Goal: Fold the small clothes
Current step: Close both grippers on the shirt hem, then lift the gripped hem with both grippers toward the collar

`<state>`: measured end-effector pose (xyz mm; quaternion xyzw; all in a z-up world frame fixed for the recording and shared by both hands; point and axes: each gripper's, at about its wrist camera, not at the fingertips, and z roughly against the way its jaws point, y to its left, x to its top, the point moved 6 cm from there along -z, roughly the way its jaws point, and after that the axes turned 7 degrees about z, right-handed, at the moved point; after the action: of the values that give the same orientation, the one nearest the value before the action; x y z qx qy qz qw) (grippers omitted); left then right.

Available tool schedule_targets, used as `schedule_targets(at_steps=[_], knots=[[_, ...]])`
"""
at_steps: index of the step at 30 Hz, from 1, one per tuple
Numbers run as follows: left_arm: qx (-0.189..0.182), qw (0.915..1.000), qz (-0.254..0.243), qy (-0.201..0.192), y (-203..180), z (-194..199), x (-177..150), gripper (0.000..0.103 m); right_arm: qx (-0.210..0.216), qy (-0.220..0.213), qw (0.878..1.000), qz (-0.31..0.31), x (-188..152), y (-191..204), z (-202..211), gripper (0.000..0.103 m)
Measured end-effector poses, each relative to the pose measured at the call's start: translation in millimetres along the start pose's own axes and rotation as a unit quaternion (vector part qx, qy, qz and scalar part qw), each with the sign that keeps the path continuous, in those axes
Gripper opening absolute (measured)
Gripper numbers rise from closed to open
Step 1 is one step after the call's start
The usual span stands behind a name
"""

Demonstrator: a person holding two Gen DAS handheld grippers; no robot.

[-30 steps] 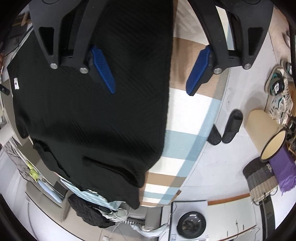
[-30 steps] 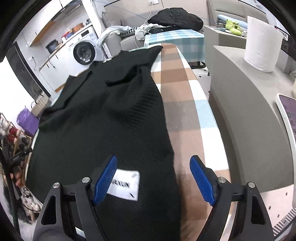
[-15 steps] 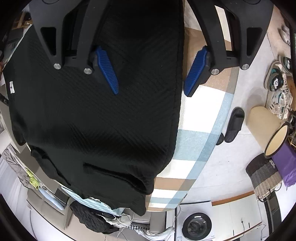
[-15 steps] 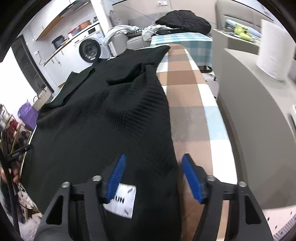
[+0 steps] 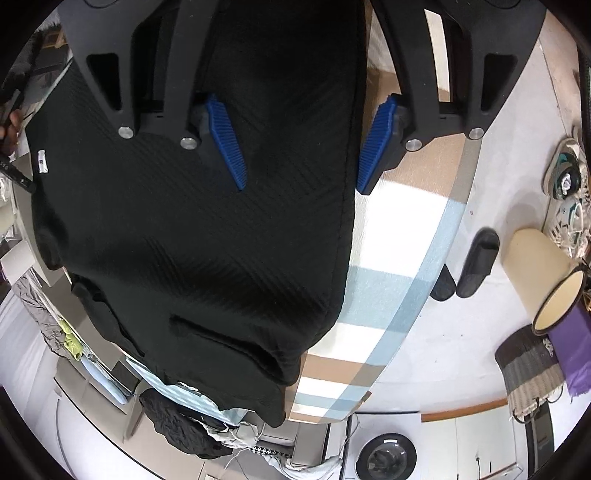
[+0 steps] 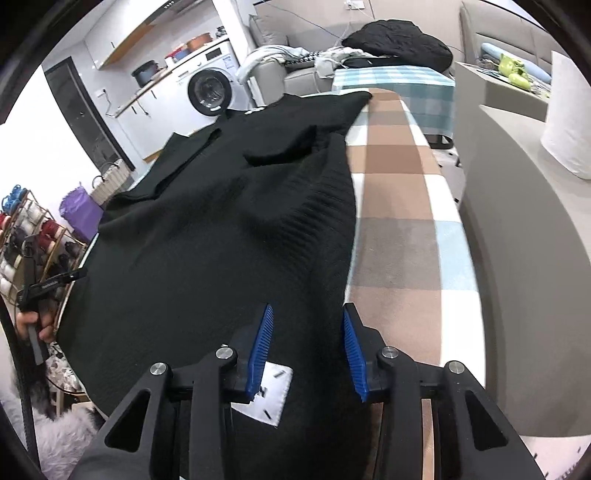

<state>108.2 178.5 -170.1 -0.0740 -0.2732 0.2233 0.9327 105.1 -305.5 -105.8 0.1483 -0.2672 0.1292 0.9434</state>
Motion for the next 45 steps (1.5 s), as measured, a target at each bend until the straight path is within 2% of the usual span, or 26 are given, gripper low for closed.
schedule_targets(at_steps=[2, 3, 5, 7, 8, 9, 10, 11, 16, 20, 24, 29, 34, 37, 44, 45], knots=[[0.0, 1.0, 0.001, -0.004, 0.4, 0.6, -0.7, 0.057, -0.011, 0.002, 1.0, -0.002, -1.5, -3.8, -2.0, 0.039], [0.003, 1.0, -0.001, -0.007, 0.1, 0.3, -0.4, 0.053, -0.017, 0.005, 1.0, -0.006, -2.6, -6.4, -4.5, 0.04], [0.006, 0.9999, -0.004, -0.014, 0.1, -0.6, 0.8, 0.02, -0.021, 0.01, 1.0, -0.009, -4.2, -8.6, -8.8, 0.04], [-0.012, 0.9998, 0.011, -0.013, 1.3, -2.2, 2.8, 0.007, -0.022, 0.001, 1.0, -0.001, -3.0, -6.6, -10.8, 0.038], [-0.021, 0.9994, 0.018, -0.02, 1.9, -1.1, 4.4, 0.007, -0.022, 0.003, 1.0, 0.0, -3.4, -6.0, -11.9, 0.036], [-0.025, 0.999, 0.022, -0.031, 1.8, 1.8, 6.2, 0.007, -0.023, -0.002, 1.0, 0.0, -2.8, -5.1, -11.7, 0.025], [-0.027, 0.9986, 0.021, -0.041, 1.0, 5.6, 8.2, 0.006, -0.015, -0.007, 1.0, 0.0, -2.9, -3.1, -11.5, 0.008], [-0.03, 0.9982, 0.021, -0.048, 0.2, 8.5, 9.8, 0.006, -0.011, -0.013, 1.0, 0.002, -3.2, -1.8, -9.9, 0.005], [-0.039, 0.9933, 0.009, -0.108, -5.8, 41.7, 18.8, 0.006, 0.028, -0.078, 0.997, 0.009, -2.4, 9.4, 22.7, 0.005], [-0.054, 0.9875, 0.014, -0.147, -7.6, 66.0, 27.9, 0.004, 0.095, -0.192, 0.976, -0.03, 3.6, 5.8, 71.3, 0.004], [-0.067, 0.9823, 0.031, -0.172, -3.4, 79.2, 37.7, 0.004, 0.106, -0.235, 0.963, -0.072, 9.3, -5.8, 80.4, 0.004], [-0.071, 0.9788, 0.045, -0.187, 4.6, 82.7, 58.9, 0.004, 0.109, -0.253, 0.956, -0.1, 22.6, -10.5, 76.1, 0.004], [-0.059, 0.9819, 0.045, -0.174, 2.8, 56.0, 92.3, 0.004, 0.066, -0.224, 0.965, -0.117, 47.4, -19.2, 60.3, 0.004], [-0.041, 0.9849, 0.039, -0.164, -1.6, 26.6, 111.8, 0.004, 0.007, -0.199, 0.973, -0.118, 65.8, -25.1, 39.7, 0.004], [-0.012, 0.9921, 0.051, -0.113, -2.9, -44.4, 130.8, 0.005, -0.093, -0.107, 0.983, -0.12, 95.7, -38.0, -29.5, 0.005], [-0.007, 0.9928, 0.056, -0.106, -1.7, -50.2, 130.8, 0.006, -0.106, -0.092, 0.983, -0.118, 95.1, -39.3, -35.3, 0.01]])
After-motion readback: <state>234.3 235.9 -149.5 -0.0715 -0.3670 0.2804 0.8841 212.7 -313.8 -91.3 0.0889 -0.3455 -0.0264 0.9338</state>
